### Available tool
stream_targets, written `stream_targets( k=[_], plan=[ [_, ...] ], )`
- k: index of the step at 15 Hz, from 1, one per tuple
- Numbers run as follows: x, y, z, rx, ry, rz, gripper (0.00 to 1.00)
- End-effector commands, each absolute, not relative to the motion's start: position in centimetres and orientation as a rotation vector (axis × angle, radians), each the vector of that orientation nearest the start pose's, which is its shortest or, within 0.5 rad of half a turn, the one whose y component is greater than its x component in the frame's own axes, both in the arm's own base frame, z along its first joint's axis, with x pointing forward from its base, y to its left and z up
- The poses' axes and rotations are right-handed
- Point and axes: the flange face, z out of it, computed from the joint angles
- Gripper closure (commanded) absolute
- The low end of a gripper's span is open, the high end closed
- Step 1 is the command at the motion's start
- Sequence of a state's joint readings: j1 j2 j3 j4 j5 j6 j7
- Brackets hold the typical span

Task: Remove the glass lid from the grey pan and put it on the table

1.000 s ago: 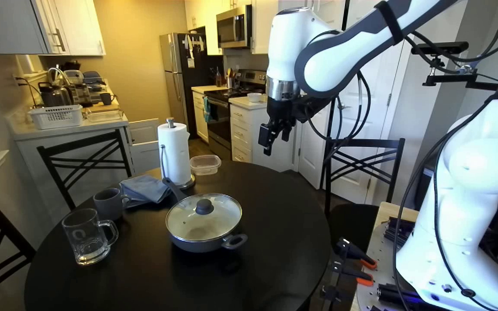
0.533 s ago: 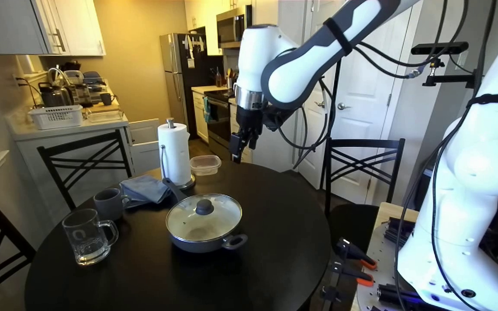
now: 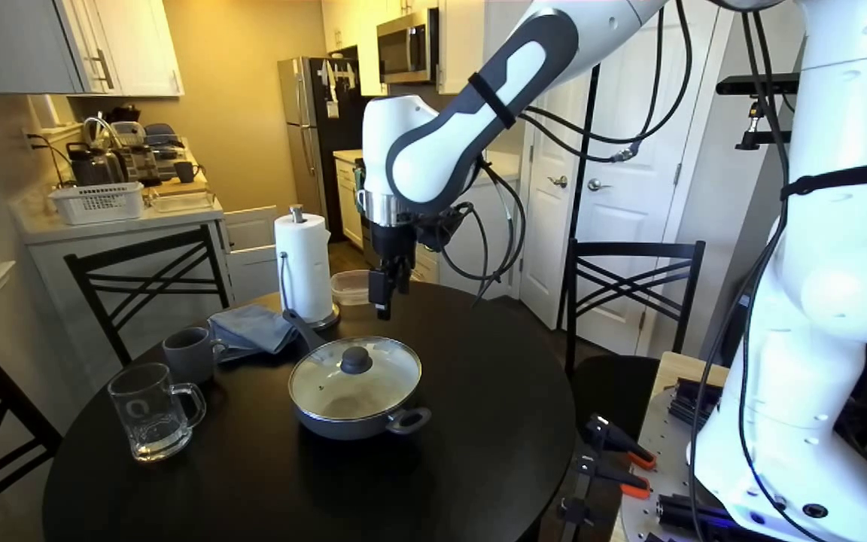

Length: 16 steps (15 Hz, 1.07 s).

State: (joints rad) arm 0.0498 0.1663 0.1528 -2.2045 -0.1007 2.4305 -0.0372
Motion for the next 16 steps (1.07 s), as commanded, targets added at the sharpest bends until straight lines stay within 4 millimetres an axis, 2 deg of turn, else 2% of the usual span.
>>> stream_targets(
  k=[1,7,12,15,16],
  plan=[
    [54.7,11.2,31.3,-3.136,-0.498,-0.099,0.00],
    [55.2,11.5,31.1,-3.127,-0.515,-0.102,0.00],
    [57.4,13.6,27.0,-3.082,-0.658,-0.107,0.00],
    [58.5,13.7,24.7,-3.067,-0.670,-0.100,0.00],
    [58.9,13.6,24.5,-3.065,-0.668,-0.102,0.00]
  ],
)
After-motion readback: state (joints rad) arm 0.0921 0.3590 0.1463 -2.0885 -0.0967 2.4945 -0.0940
